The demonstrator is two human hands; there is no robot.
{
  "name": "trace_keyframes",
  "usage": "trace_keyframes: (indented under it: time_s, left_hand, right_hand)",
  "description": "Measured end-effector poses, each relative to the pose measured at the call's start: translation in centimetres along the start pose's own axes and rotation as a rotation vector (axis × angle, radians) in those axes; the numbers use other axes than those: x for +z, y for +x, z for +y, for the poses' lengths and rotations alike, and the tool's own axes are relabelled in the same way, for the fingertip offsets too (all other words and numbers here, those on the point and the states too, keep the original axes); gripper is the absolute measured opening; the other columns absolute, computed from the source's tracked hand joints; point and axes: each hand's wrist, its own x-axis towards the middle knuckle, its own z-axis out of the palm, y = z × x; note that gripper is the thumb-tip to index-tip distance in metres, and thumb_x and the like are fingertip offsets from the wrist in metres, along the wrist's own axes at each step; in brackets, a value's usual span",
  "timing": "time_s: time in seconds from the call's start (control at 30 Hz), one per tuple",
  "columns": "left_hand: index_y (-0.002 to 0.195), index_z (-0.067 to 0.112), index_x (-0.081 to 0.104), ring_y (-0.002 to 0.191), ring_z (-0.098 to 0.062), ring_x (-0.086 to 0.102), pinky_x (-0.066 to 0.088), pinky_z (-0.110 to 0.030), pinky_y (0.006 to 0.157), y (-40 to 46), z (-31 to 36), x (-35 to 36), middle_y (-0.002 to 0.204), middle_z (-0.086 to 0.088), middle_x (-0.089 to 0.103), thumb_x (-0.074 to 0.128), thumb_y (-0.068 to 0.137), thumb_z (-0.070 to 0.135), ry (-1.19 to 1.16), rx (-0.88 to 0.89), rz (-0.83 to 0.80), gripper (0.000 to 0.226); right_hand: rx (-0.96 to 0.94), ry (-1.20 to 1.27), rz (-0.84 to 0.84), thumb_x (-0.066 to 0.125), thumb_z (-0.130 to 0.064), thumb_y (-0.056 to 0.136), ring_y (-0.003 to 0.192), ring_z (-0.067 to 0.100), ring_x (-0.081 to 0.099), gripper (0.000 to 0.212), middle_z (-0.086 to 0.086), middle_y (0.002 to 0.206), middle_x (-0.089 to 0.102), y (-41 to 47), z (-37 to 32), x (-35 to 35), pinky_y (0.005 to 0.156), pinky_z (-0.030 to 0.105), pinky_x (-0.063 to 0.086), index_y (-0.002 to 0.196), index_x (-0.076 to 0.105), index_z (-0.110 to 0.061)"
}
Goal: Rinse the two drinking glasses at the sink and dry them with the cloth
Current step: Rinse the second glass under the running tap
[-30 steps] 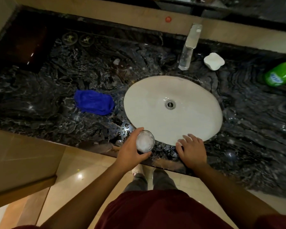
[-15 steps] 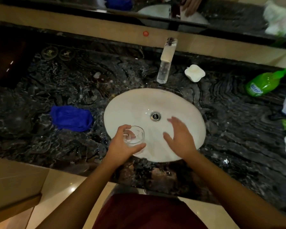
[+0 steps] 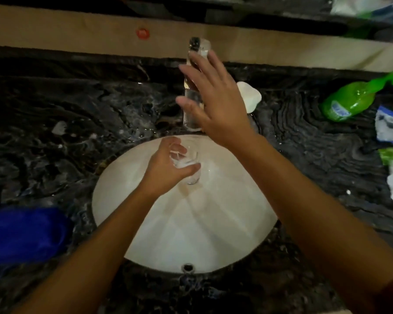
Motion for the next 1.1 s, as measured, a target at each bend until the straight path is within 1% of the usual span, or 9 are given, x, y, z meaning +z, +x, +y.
trace_keyframes:
  time_s: [0.2,0.37,0.47,0.6,0.73,0.87,0.97,1.03,1.1]
  left_hand:
    - [0.127,0.028,0.048,0.106,-0.011,0.063,0.048,-0.019,0.088,2.5,-1.2,0.3,0.11,0.012,0.066,0.097,0.065,0.029,0.031,0.018,-0.072,0.078]
    - [0.125,0.023,0.051,0.098,0.001,0.059,0.043,-0.008,0.08,3.8,-1.2,0.7,0.109,0.008,0.064,0.097,0.064,0.026,0.073,0.042,-0.143,0.077]
    - [0.118,0.023,0.051,0.096,0.006,0.057,0.043,-0.014,0.081,4.4,-1.1,0.6,0.108,0.013,0.062,0.097,0.064,0.028,0.111,0.043,-0.205,0.071]
    - [0.132,0.028,0.051,0.111,-0.004,0.063,0.051,-0.027,0.094,4.7,-0.5,0.6,0.122,0.012,0.066,0.097,0.061,0.041,0.055,0.003,-0.197,0.085]
    - [0.142,0.038,0.046,0.126,-0.011,0.061,0.051,-0.045,0.106,5.0,-0.3,0.5,0.136,0.012,0.063,0.097,0.052,0.058,-0.04,-0.007,-0.186,0.106]
    - [0.143,0.035,0.047,0.126,-0.01,0.06,0.051,-0.039,0.106,4.3,-1.3,0.9,0.135,0.011,0.064,0.098,0.053,0.053,-0.104,-0.071,-0.136,0.105]
    - [0.133,0.028,0.053,0.116,-0.017,0.067,0.057,-0.046,0.098,4.0,-2.6,1.3,0.124,0.006,0.069,0.099,0.05,0.053,-0.067,-0.093,-0.129,0.098]
    - [0.13,0.033,0.05,0.108,-0.003,0.067,0.058,-0.027,0.091,3.7,-2.7,1.3,0.117,0.016,0.068,0.1,0.055,0.035,0.007,-0.08,-0.136,0.089]
    - [0.126,0.042,0.045,0.103,0.011,0.061,0.051,-0.01,0.081,3.7,-2.5,1.1,0.114,0.027,0.062,0.099,0.058,0.027,0.101,-0.036,-0.143,0.088]
  right_hand:
    - [-0.042,-0.008,0.261,0.055,-0.038,0.1,0.143,0.038,0.045,0.049,0.012,0.147,0.058,0.5,1.1,1.9,0.112,0.05,0.038,0.137,0.062,-0.008]
    - [-0.022,0.131,0.335,0.055,-0.04,0.097,0.141,0.037,0.047,0.048,0.01,0.14,0.063,1.5,1.5,2.1,0.112,0.053,0.037,0.13,0.067,-0.008]
    - [0.018,0.207,0.367,0.049,-0.05,0.099,0.139,0.035,0.049,0.054,0.01,0.136,0.066,2.2,1.4,1.9,0.11,0.054,0.038,0.126,0.068,-0.007]
    - [0.012,0.21,0.422,0.044,-0.056,0.099,0.119,0.025,0.062,0.057,0.005,0.117,0.071,3.8,1.0,1.3,0.101,0.05,0.043,0.112,0.071,-0.007]
    - [0.113,0.299,0.384,0.057,-0.046,0.095,0.114,0.019,0.059,0.048,0.004,0.12,0.065,3.4,0.2,0.8,0.098,0.044,0.045,0.123,0.064,-0.007]
    - [0.324,0.578,0.401,0.051,-0.026,0.099,0.106,0.022,0.061,0.029,0.004,0.115,0.062,-2.9,0.0,0.4,0.089,0.048,0.051,0.119,0.061,-0.008]
    - [0.497,0.54,0.068,0.049,-0.018,0.097,0.085,0.007,0.066,0.024,-0.006,0.093,0.073,-8.6,0.1,2.4,0.094,0.038,0.051,0.1,0.073,-0.015]
    - [0.533,0.456,-0.238,0.05,-0.017,0.098,0.076,0.0,0.064,0.027,-0.011,0.087,0.075,-10.1,0.7,4.4,0.099,0.028,0.046,0.104,0.076,-0.021]
    - [0.61,0.545,-0.42,0.052,-0.01,0.098,0.079,0.004,0.066,0.029,-0.005,0.093,0.077,-9.1,1.6,5.7,0.079,0.018,0.049,0.108,0.076,-0.023]
